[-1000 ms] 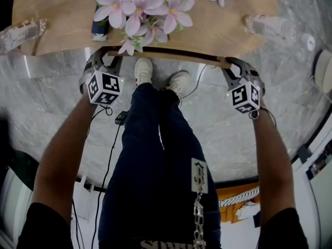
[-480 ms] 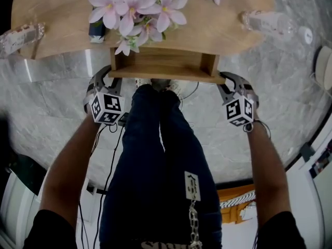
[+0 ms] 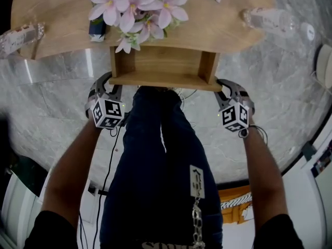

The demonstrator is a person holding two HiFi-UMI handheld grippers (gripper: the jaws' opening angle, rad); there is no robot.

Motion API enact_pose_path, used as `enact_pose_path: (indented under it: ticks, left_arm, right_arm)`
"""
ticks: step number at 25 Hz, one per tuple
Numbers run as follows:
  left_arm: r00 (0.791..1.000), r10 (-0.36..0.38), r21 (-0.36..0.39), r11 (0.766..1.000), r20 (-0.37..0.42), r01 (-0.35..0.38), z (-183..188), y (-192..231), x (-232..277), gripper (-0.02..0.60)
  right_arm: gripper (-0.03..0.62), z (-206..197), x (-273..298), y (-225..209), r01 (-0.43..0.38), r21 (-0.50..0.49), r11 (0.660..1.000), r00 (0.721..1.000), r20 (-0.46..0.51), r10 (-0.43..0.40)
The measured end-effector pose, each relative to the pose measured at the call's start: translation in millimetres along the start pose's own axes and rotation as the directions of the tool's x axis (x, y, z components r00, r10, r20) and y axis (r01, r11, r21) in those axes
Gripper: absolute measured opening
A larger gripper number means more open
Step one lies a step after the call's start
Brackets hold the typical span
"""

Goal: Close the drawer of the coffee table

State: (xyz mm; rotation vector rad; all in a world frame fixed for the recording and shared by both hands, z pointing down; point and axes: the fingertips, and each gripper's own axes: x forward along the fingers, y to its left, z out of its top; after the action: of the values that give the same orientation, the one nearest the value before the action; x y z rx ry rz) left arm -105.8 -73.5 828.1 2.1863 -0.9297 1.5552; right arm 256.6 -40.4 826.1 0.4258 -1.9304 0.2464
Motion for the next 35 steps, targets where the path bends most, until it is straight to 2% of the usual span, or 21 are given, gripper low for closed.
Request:
enact_pose_path:
  ticks: [9,16,22,24,26,27,28,30,32,33,34,35]
  left_arm:
    - [1.0,-0.025,0.009,1.0,0.017,0.024,4,0,-3,0.153]
    - [0.998,0.004,0.009,1.0,0.06,-0.004,33,33,8,0.16]
    - [0.994,0.033,-0.073,0.997,0.107,-0.026,67,71,26,0.167]
    - [0.992,0.03,-0.132,0.991,0.126,-0.013,74,80,30,0.167]
    - [0.989,0.018,-0.262,0.965,0.147,0.021,78,87,33,0.167]
    - [0.988,0.016,-0.34,0.94,0.153,0.038,77,90,34,0.17]
    - [0.988,0.019,-0.414,0.909,0.156,0.048,77,92,34,0.175]
    - [0.989,0.017,-0.545,0.836,0.149,0.068,74,91,36,0.176]
    - [0.99,-0.032,-0.65,0.752,0.134,0.112,69,86,38,0.17]
    - [0.99,-0.076,-0.674,0.726,0.121,0.138,65,80,37,0.17]
    - [0.987,-0.119,-0.677,0.718,0.105,0.158,59,73,33,0.168]
    - [0.985,-0.147,-0.666,0.727,0.089,0.168,52,67,24,0.143]
  right_arm:
    - [0.117,1,-4,-3,-0.005,0.012,1.0,1.0,-0.006,0.005]
    - [0.118,19,-1,-44,0.019,0.017,1.0,1.0,0.017,-0.019]
    - [0.129,37,6,-96,0.065,0.085,0.994,0.996,0.061,-0.07]
    - [0.133,41,8,-108,0.094,0.107,0.99,0.992,0.075,-0.102]
    - [0.138,44,10,-116,0.122,0.162,0.979,0.987,0.086,-0.137]
    - [0.144,44,11,-120,0.13,0.217,0.967,0.984,0.091,-0.153]
    - [0.147,43,12,-123,0.133,0.287,0.949,0.982,0.094,-0.166]
    - [0.176,37,11,-128,0.132,0.441,0.888,0.979,0.085,-0.188]
    - [0.199,30,3,-133,0.161,0.554,0.817,0.973,0.052,-0.226]
    - [0.199,26,-4,-134,0.194,0.58,0.791,0.966,0.028,-0.257]
    - [0.199,24,-13,-133,0.228,0.59,0.775,0.958,0.004,-0.285]
    - [0.199,23,-24,-129,0.252,0.593,0.765,0.953,-0.015,-0.303]
